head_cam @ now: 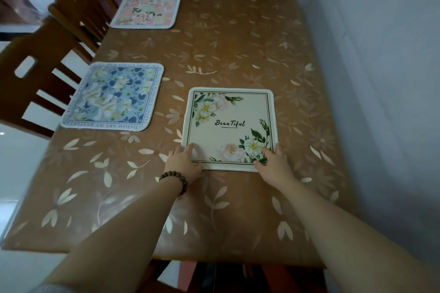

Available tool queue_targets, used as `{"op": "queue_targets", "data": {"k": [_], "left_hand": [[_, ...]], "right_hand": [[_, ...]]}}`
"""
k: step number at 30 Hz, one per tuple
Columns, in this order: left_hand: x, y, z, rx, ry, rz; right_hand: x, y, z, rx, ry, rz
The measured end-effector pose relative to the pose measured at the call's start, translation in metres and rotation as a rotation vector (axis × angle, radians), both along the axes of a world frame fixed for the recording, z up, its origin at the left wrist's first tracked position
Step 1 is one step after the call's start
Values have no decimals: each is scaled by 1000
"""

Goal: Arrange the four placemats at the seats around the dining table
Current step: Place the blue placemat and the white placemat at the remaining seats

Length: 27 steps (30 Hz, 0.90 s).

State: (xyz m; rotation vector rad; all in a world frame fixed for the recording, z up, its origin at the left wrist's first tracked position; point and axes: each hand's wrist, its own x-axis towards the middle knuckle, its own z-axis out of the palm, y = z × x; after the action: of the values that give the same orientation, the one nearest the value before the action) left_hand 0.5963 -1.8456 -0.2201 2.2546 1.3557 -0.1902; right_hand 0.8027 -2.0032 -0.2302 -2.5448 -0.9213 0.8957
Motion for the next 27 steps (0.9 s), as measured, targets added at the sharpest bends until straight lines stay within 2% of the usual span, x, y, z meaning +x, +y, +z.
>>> {"op": "queue_targets", "data": {"k": [10, 27], "left_hand": [[-60, -55, 9, -81, 29, -27], [-104, -85, 22, -160, 161, -122]], "right_hand": [[-45, -63, -1, 11, 41, 51], [-96, -111, 1, -42, 44, 27]]}}
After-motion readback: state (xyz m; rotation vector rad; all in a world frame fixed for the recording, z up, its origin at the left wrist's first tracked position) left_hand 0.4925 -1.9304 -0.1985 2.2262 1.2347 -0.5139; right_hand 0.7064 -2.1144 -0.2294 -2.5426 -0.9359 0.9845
